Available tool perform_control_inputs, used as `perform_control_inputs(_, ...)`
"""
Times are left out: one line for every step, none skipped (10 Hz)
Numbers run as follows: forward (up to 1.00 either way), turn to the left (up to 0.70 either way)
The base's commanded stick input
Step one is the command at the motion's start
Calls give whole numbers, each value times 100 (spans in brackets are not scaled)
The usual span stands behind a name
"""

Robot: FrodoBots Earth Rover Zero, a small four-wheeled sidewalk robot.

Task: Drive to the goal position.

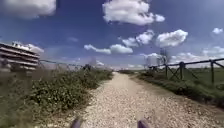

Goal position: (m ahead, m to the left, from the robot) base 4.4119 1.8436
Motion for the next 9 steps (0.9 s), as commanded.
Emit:
perform_control_inputs(100,0)
perform_control_inputs(100,0)
perform_control_inputs(100,0)
perform_control_inputs(100,0)
perform_control_inputs(100,0)
perform_control_inputs(100,0)
perform_control_inputs(100,0)
perform_control_inputs(100,0)
perform_control_inputs(100,0)
